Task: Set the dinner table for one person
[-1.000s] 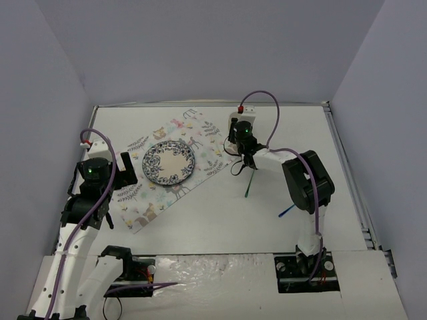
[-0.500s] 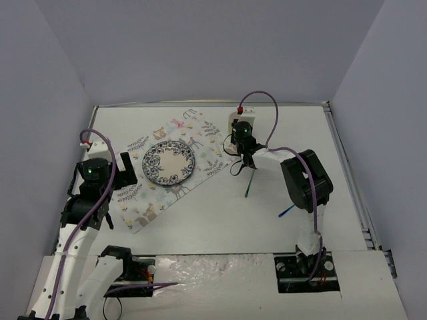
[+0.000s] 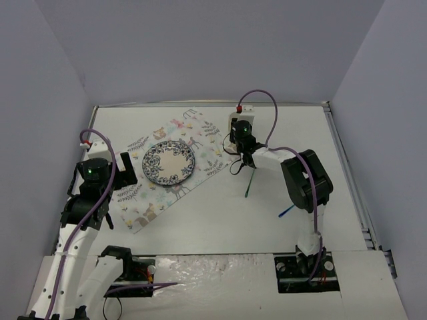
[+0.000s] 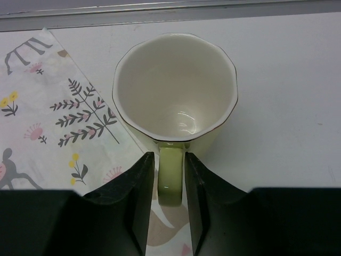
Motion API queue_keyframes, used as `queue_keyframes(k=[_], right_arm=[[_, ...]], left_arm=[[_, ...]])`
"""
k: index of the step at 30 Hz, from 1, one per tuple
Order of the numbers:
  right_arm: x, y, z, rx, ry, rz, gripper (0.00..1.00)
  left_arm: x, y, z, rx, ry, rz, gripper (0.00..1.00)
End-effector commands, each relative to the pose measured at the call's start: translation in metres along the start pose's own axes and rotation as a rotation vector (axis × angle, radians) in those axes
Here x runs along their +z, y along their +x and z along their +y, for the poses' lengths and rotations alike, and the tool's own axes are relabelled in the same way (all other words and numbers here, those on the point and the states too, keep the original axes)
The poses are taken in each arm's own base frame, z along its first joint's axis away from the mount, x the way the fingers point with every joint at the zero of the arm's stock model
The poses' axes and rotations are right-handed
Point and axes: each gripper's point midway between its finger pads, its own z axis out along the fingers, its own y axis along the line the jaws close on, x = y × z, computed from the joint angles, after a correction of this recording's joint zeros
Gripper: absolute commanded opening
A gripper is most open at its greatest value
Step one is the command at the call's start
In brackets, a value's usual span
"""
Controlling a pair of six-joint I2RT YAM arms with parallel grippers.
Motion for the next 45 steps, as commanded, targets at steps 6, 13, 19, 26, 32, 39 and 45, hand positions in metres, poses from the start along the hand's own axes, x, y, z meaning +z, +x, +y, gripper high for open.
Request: queue_keyframes(k=[6, 13, 19, 26, 32, 39, 45], right_arm=[[-0.001, -0.055, 0.0, 0.022, 0.01, -0.125, 0.02], [-0.014, -0.076, 0.0, -0.052, -0.06, -0.203, 0.0], [-0.028, -0.102, 0.009, -0.137, -0.164, -0.288, 0.0], [-0.045, -0.136, 0.018, -0.15, -0.242, -0.422, 0.0], [-0.054, -0.159, 0.033, -0.134, -0.318, -0.505, 0.0], [-0.06, -0.179, 0.056, -0.13, -0.42, -0.563, 0.0], [-0.059, -0.187, 0.083, -0.135, -0.503, -0.609, 0.0]], left_arm=[[-0.001, -0.016, -0.002, -0.021, 0.005, -0.058, 0.97], [0.0, -0.016, -0.002, -0.022, 0.006, -0.056, 0.97], [0.0, -0.016, -0.002, -0.022, 0.002, -0.055, 0.97], [0.001, -0.015, -0.001, -0.019, 0.001, -0.053, 0.97], [0.001, -0.015, -0.001, -0.019, -0.005, -0.051, 0.97], [0.002, -0.015, 0.0, -0.017, -0.008, -0.049, 0.97], [0.003, -0.014, 0.0, -0.017, -0.01, -0.045, 0.97]])
